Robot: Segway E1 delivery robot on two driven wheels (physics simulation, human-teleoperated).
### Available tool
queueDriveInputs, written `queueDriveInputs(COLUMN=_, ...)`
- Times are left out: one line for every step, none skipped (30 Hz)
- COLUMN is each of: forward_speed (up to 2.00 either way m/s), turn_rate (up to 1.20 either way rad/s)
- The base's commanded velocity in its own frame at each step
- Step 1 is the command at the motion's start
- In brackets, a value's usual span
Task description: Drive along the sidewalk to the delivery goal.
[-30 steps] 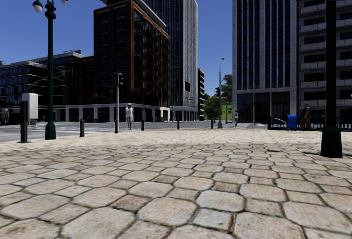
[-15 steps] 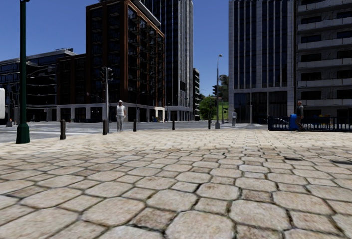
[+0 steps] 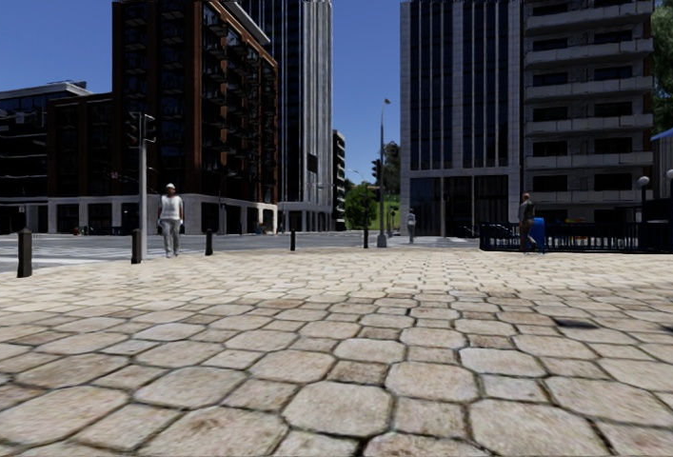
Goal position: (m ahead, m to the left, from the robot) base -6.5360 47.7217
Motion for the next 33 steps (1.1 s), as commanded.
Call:
queueDriveInputs(forward_speed=2.0, turn_rate=-0.33)
queueDriveInputs(forward_speed=2.0, turn_rate=-0.26)
queueDriveInputs(forward_speed=2.0, turn_rate=-0.26)
queueDriveInputs(forward_speed=2.0, turn_rate=-0.16)
queueDriveInputs(forward_speed=2.0, turn_rate=-0.09)
queueDriveInputs(forward_speed=2.0, turn_rate=0.0)
queueDriveInputs(forward_speed=2.0, turn_rate=0.0)
queueDriveInputs(forward_speed=2.0, turn_rate=0.0)
queueDriveInputs(forward_speed=2.0, turn_rate=0.0)
queueDriveInputs(forward_speed=2.0, turn_rate=0.0)
queueDriveInputs(forward_speed=2.0, turn_rate=0.0)
queueDriveInputs(forward_speed=2.0, turn_rate=0.0)
queueDriveInputs(forward_speed=2.0, turn_rate=0.0)
queueDriveInputs(forward_speed=2.0, turn_rate=0.0)
queueDriveInputs(forward_speed=2.0, turn_rate=0.0)
queueDriveInputs(forward_speed=2.0, turn_rate=0.0)
queueDriveInputs(forward_speed=2.0, turn_rate=0.0)
queueDriveInputs(forward_speed=2.0, turn_rate=0.0)
queueDriveInputs(forward_speed=2.0, turn_rate=0.0)
queueDriveInputs(forward_speed=2.0, turn_rate=0.0)
queueDriveInputs(forward_speed=2.0, turn_rate=0.0)
queueDriveInputs(forward_speed=2.0, turn_rate=0.0)
queueDriveInputs(forward_speed=2.0, turn_rate=0.0)
queueDriveInputs(forward_speed=2.0, turn_rate=0.0)
queueDriveInputs(forward_speed=2.0, turn_rate=0.0)
queueDriveInputs(forward_speed=2.0, turn_rate=0.0)
queueDriveInputs(forward_speed=2.0, turn_rate=0.0)
queueDriveInputs(forward_speed=2.0, turn_rate=0.0)
queueDriveInputs(forward_speed=2.0, turn_rate=0.0)
queueDriveInputs(forward_speed=2.0, turn_rate=0.0)
queueDriveInputs(forward_speed=2.0, turn_rate=0.0)
queueDriveInputs(forward_speed=2.0, turn_rate=0.0)
queueDriveInputs(forward_speed=2.0, turn_rate=0.0)
